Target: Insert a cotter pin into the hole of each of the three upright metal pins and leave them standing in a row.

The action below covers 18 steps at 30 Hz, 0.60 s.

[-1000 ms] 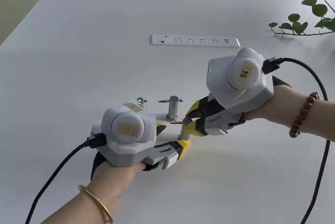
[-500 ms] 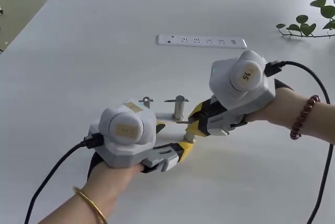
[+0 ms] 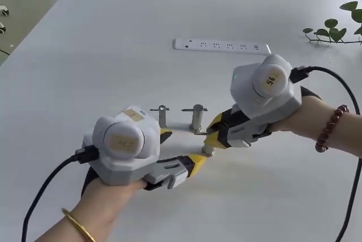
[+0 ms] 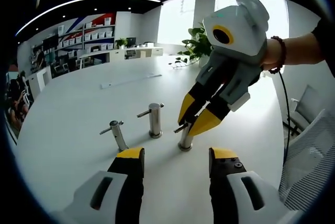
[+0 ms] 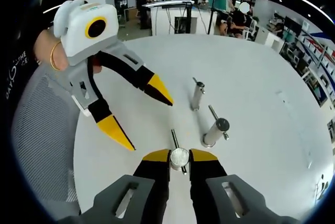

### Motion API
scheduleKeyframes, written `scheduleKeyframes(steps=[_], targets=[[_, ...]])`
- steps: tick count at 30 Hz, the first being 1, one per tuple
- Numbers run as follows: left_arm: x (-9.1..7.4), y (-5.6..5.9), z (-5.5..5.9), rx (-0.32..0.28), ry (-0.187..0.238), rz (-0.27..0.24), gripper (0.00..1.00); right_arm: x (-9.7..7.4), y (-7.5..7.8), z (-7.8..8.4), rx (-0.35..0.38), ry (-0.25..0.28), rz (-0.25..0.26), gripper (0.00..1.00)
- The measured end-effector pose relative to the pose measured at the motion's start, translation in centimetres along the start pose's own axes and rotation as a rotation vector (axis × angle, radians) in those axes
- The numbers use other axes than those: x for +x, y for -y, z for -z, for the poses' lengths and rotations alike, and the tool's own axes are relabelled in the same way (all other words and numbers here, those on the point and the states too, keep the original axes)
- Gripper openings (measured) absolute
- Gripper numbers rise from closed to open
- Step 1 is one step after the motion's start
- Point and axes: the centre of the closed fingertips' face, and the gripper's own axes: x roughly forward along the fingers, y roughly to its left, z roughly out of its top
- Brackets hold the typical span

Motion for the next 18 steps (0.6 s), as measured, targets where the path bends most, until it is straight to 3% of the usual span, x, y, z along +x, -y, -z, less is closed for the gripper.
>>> scheduleKeyframes(steps=[13,18], targets=[[-2.3,-3.2,0.7,-0.05,0.02,-0.082,0.51,-1.0,1.8,0.3,0.007,-0.004,0.018,0.08],[-2.8,-3.5,0.9,-0.061,0.023,-0.095,0.54,-1.3,2.5,0.9,0.0,-0.009,0.026,0.08]])
